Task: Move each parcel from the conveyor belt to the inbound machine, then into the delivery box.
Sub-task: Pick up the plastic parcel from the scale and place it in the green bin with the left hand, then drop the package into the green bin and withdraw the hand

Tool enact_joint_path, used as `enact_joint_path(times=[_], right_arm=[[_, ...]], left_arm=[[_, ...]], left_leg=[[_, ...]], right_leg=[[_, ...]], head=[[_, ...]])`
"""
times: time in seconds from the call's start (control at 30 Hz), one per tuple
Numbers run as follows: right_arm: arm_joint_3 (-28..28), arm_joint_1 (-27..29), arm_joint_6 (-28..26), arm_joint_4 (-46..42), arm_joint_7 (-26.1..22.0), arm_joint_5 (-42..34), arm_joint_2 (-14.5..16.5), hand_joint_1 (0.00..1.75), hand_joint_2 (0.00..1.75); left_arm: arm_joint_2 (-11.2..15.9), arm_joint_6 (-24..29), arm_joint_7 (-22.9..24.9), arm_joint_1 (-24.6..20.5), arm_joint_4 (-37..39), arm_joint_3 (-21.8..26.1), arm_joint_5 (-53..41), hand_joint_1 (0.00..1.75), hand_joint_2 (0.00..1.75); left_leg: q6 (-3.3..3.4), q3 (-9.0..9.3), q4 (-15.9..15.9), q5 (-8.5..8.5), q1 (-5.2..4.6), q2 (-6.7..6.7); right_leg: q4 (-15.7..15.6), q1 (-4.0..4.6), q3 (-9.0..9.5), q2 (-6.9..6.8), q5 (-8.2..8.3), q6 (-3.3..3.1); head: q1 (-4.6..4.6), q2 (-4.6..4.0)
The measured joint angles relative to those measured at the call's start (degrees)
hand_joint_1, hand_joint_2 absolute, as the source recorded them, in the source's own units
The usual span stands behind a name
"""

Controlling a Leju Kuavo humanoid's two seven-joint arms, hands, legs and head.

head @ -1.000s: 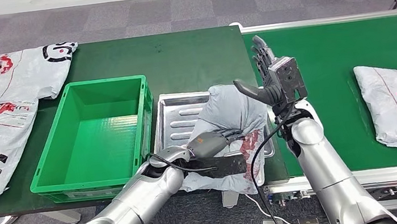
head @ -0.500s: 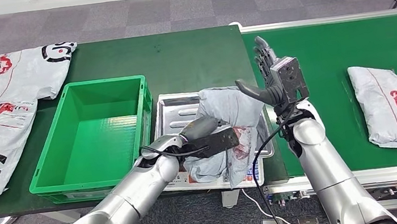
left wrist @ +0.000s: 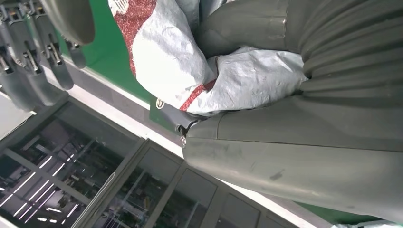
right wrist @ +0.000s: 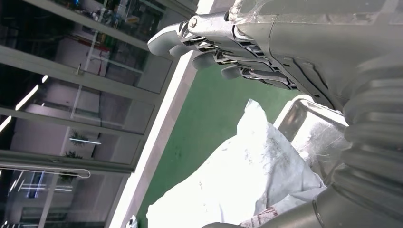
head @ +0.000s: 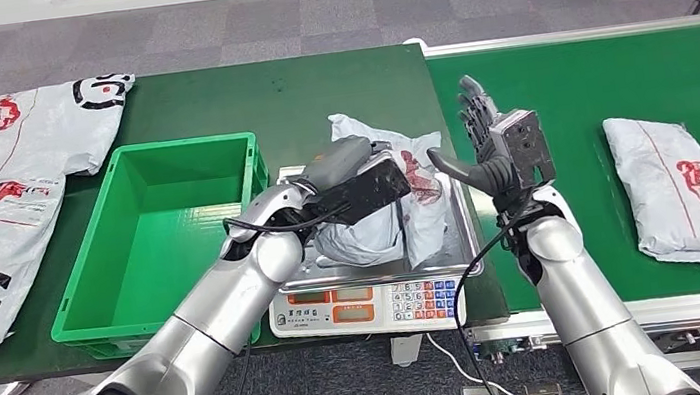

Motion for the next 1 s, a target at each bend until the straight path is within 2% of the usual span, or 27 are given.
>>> enact_joint_path(times=[0.17,0.33,0.43,0.63,0.8,1.0], right_arm=[[0.0,0.0,0.2,0.2,-0.3,-0.2,-0.2,0.0,1.75],[0.0,-1.5,0.6,2.5,-0.7,-0.6,-0.3,0.0,1.75],[0.0,-2.7,0.6,4.0,-0.8,-0.6,-0.4,0.0,1.75],[0.0,-4.7,0.3,5.5,-0.5,-1.0,-1.0,0.0,1.75],[0.0,-3.9,-0.2,5.6,0.1,-1.3,-2.5,0.0,1.75],[0.0,-2.7,-0.4,5.8,0.5,-0.6,-4.2,0.0,1.75]], left_arm=[[0.2,2.5,1.0,0.0,-1.0,0.3,-2.8,1.75,1.75],[1.0,8.6,2.9,-0.6,-1.1,0.4,-8.0,1.75,1.75],[2.1,14.1,4.0,-1.4,-0.4,0.7,-11.2,1.75,1.75],[6.1,25.1,8.3,-3.7,2.6,3.1,-17.4,1.75,1.75],[10.8,29.5,11.0,-4.9,6.5,7.7,-20.0,1.75,1.75],[15.2,32.2,11.8,-3.3,8.6,12.1,-22.2,1.75,1.75]], left_leg=[[0.0,0.0,0.0,0.0,0.0,0.0],[0.0,0.0,0.0,0.01,0.0,0.04],[0.0,0.0,0.0,0.02,0.0,0.04],[-0.03,0.01,0.0,0.04,0.03,0.09],[-0.04,0.01,0.0,0.04,0.06,0.1],[-0.07,-0.01,0.0,0.01,0.06,0.12]], right_leg=[[0.0,0.0,0.0,0.0,0.0,0.0],[0.0,0.01,0.0,0.04,0.01,0.0],[0.0,0.01,0.0,0.05,0.01,-0.01],[0.0,0.03,-0.02,0.1,0.01,-0.01],[0.0,0.06,-0.03,0.1,0.0,-0.02],[0.0,0.05,-0.04,0.12,-0.02,-0.04]], head=[[-0.01,0.0],[0.01,0.0],[-0.01,-0.01],[-0.01,0.0],[-0.01,-0.01],[-0.01,0.0]])
